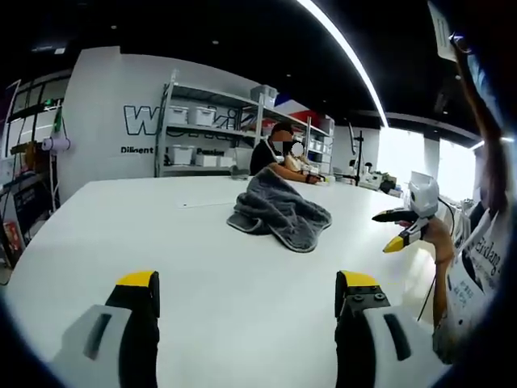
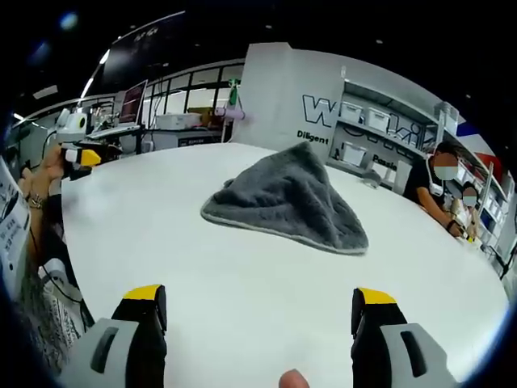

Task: Fold the towel on the table until its edges align and the towel forms a compact rectangular stack.

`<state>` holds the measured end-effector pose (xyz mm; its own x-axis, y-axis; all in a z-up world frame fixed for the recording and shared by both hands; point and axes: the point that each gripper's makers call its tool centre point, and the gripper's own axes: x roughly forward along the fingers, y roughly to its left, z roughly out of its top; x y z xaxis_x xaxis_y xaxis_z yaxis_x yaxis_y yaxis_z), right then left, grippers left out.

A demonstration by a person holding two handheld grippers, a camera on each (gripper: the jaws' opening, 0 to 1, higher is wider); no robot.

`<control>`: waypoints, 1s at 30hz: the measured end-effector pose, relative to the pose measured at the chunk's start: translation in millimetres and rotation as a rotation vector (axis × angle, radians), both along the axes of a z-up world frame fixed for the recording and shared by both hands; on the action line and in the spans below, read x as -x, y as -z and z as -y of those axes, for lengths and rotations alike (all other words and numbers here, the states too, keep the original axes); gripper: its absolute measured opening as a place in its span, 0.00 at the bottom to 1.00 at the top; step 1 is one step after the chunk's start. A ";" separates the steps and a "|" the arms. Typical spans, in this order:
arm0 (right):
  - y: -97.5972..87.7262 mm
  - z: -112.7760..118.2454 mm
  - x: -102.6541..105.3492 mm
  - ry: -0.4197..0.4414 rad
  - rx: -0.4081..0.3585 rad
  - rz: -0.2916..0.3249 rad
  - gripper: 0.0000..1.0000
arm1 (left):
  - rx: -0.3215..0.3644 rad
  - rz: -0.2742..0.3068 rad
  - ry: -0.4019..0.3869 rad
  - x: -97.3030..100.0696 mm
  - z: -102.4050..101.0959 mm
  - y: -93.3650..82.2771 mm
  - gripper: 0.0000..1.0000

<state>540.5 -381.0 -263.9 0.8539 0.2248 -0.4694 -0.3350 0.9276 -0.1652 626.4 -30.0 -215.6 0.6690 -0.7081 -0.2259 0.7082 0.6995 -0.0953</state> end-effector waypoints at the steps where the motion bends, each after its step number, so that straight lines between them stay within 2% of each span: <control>1: 0.2 0.8 0.6 0.001 0.001 -0.001 0.99 | 0.000 0.001 0.001 -0.2 0.5 -0.2 0.94; 30: 8.7 14.6 4.8 0.000 -0.020 -0.005 0.99 | -0.038 -0.013 0.024 -2.2 21.0 -0.5 0.94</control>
<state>535.7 -395.6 -272.6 0.8517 0.2344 -0.4686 -0.3357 0.9308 -0.1446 628.5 -50.9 -215.2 0.6486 -0.7149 -0.2614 0.7238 0.6855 -0.0788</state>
